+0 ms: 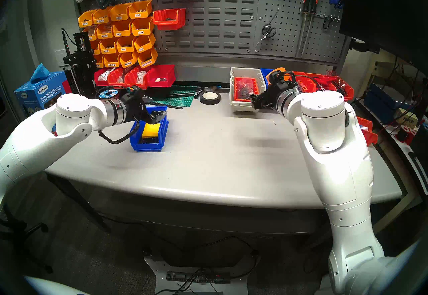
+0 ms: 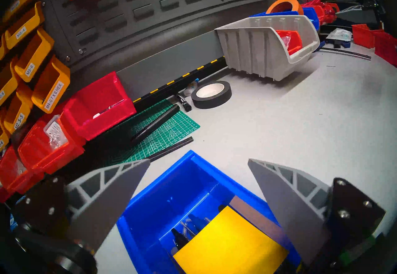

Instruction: Hang all the unorganized tool boxes onto the wall

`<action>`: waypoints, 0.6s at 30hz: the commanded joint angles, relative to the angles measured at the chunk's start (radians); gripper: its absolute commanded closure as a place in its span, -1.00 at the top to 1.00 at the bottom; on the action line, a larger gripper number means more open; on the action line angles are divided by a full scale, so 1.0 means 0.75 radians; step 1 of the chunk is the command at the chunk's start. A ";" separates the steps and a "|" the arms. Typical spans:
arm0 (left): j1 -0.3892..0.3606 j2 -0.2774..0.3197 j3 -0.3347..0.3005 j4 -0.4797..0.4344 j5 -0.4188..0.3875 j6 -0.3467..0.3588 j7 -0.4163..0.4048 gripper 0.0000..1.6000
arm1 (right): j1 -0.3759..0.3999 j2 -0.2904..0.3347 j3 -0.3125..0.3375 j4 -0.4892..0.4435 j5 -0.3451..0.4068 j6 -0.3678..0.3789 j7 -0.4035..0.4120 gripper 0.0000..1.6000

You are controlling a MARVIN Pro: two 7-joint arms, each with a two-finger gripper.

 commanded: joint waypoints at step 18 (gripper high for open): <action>0.100 0.097 -0.088 -0.034 -0.194 -0.041 0.208 1.00 | 0.017 -0.003 0.003 -0.013 0.003 -0.004 0.002 1.00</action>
